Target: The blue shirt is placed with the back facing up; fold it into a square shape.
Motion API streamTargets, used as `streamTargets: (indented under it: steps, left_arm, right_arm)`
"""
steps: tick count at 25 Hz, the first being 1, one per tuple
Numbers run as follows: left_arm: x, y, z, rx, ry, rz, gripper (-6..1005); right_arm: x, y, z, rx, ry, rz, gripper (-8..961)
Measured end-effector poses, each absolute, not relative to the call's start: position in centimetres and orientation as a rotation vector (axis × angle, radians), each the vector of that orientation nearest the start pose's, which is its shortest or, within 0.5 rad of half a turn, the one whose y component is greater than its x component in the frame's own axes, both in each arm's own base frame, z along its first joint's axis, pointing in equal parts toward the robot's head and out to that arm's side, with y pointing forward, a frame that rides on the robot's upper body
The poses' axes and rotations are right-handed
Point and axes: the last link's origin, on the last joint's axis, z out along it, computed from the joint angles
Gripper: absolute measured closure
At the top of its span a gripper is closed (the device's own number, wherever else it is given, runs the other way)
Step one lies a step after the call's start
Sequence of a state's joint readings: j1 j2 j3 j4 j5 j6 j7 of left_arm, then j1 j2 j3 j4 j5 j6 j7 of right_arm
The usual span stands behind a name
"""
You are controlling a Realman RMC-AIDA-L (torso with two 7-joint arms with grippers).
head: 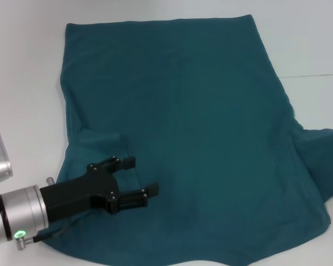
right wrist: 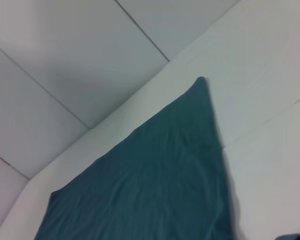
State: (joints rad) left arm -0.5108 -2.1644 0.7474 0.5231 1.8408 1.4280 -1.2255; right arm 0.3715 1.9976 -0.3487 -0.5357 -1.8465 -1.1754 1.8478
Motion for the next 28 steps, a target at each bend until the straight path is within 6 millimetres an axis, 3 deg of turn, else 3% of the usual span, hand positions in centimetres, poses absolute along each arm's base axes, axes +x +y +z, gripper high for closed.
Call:
streamTargets:
  steps: [15, 28]
  left_arm:
    - [-25.0, 32.1, -5.1, -2.62, -0.642, -0.86, 52]
    - [-25.0, 32.1, -5.1, -2.619, -0.643, -0.859, 51]
  right_arm:
    - [40.5, 32.2, 8.7, -1.54, 1.488, 0.854, 945]
    - [40.6, 33.7, 9.7, -1.522, 1.432, 0.795, 941]
